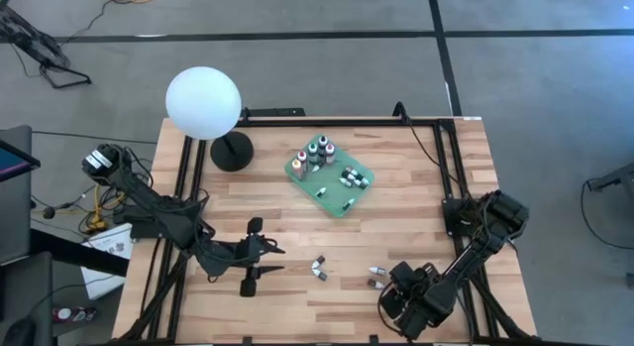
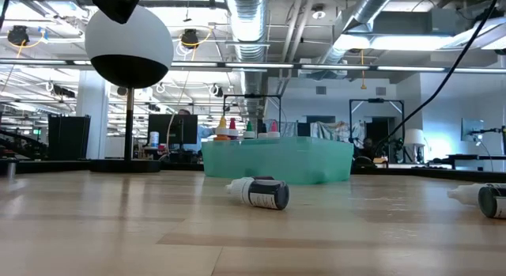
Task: Pick & Place food coloring
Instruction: Put the small purple food coloring bottle into the green bin
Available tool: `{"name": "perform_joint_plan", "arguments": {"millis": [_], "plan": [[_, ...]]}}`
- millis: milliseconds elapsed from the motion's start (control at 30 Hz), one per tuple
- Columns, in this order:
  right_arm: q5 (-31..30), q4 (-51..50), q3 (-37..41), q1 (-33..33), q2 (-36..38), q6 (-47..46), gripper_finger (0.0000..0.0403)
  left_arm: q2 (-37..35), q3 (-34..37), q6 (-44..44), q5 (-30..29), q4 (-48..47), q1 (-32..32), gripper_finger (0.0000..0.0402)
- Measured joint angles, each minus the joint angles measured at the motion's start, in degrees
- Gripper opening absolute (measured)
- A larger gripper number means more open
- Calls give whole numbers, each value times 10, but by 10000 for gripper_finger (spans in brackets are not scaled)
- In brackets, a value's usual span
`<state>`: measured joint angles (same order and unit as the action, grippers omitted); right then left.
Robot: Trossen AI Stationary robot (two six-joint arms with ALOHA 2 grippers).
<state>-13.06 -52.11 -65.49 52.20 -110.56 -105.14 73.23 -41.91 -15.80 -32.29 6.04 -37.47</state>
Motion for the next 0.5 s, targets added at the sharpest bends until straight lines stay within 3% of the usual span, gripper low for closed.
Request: {"name": "perform_joint_plan", "arguments": {"millis": [200,500], "plan": [[0,4,0,5,-1,4,247,0,0,0,-1,0,0,167],[-5,20,1,8,-2,33,145,0,0,-9,-1,0,0,167]]}}
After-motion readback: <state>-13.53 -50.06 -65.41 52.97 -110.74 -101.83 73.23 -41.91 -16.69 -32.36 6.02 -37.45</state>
